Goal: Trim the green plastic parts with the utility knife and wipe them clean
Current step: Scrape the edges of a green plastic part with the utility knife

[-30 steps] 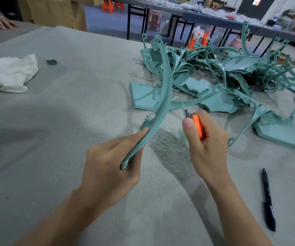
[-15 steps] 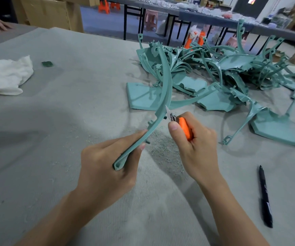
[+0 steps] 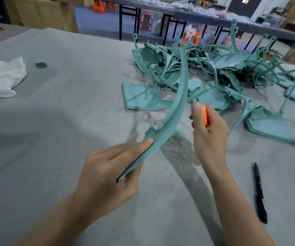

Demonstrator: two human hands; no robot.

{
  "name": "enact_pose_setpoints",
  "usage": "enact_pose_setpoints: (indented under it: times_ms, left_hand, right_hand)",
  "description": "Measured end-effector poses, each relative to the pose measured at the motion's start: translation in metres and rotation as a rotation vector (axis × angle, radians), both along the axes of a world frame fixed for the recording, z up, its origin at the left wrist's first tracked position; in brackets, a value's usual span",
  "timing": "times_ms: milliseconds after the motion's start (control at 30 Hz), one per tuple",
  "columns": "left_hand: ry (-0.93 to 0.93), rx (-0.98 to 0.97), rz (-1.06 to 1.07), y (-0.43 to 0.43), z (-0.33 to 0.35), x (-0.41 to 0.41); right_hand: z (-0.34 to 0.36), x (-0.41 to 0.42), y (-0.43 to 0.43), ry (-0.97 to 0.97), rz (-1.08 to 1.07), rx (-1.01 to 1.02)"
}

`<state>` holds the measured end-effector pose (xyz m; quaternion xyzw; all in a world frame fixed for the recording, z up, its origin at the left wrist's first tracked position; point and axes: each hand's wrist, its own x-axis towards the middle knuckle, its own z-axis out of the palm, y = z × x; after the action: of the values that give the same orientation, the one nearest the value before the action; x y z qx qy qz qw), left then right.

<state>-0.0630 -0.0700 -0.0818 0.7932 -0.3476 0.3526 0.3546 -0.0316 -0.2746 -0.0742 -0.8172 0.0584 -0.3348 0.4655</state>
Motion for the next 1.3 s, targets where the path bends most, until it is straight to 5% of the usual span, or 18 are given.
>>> enact_pose_setpoints:
  times_ms: [133,300,467,667,900,1000,1133,1300]
  left_hand:
    - [-0.077,0.053,0.054,0.004,-0.005,0.006]
    - [-0.107,0.103,0.021,0.007,-0.007,0.01]
    - [-0.035,0.064,-0.1,0.007,-0.005,0.011]
    - [-0.058,0.154,-0.082,0.006,-0.005,0.01]
    - [-0.188,0.317,-0.006,0.009,-0.009,0.013]
    - [-0.226,0.219,0.105,0.006,-0.011,0.016]
    - [0.014,0.016,0.287,0.006,-0.008,0.021]
    - [0.651,-0.478,0.242,0.005,-0.007,0.028]
  right_hand:
    - [0.007,-0.009,0.005,0.074,0.293,0.393]
    - [0.012,-0.016,0.007,0.172,0.555,0.448]
    - [0.015,-0.016,0.002,0.079,0.526,0.602]
    - [0.015,-0.013,-0.011,-0.067,0.24,0.699]
    - [0.017,-0.018,-0.004,0.009,0.392,0.647]
    - [0.017,-0.018,-0.004,0.002,0.355,0.693]
    - [0.015,-0.017,-0.007,-0.038,0.341,0.784]
    - [0.015,-0.014,-0.013,-0.144,0.34,0.918]
